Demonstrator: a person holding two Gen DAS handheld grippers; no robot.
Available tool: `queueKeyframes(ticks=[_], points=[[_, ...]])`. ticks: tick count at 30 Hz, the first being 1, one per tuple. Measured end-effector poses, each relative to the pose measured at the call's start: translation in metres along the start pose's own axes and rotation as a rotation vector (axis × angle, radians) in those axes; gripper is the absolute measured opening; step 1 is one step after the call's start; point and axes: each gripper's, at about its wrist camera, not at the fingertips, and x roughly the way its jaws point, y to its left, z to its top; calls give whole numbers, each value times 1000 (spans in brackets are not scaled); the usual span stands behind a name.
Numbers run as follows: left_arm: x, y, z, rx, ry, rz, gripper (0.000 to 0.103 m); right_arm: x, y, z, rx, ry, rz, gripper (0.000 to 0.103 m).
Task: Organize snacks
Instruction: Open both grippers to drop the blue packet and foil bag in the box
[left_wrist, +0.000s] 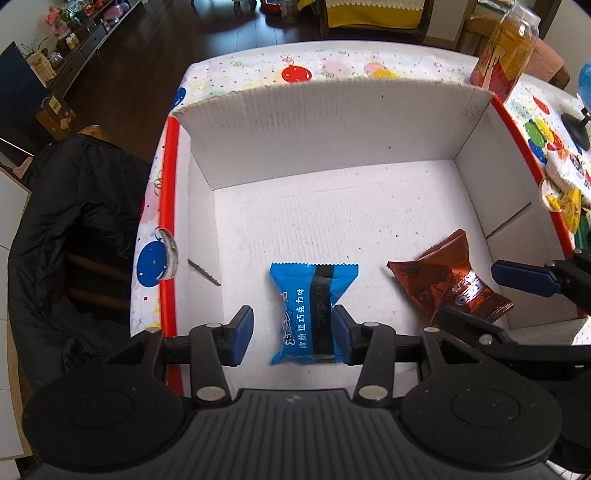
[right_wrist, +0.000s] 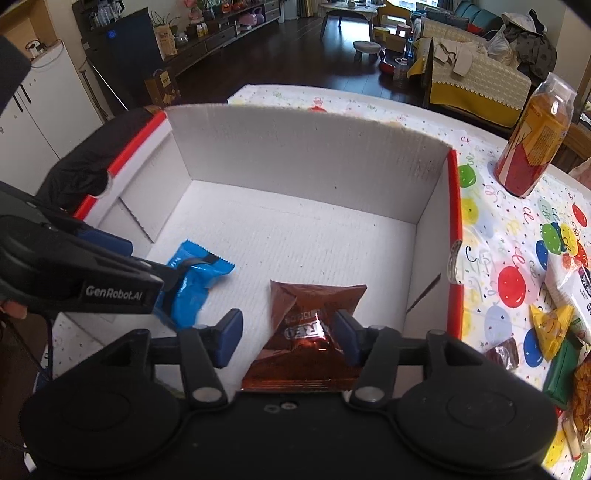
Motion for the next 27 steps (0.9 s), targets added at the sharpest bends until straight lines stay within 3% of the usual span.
queueKeyframes(ticks=[7,16,19,27], points=[[-25,5,-8,-18,-55,-11,51,-26,0,-4,16,-48,16,64],[-62,4,-22,-15,-134,-42,52,-69,3,-13,21,-121,35,84],[-74,4,-28,-19,-161,-51,60,-82,2,-16,33,-141,35,88],[-100,-3,-41,-13,-228,-64,65,-112,-6,-30,64,-194,24,95]])
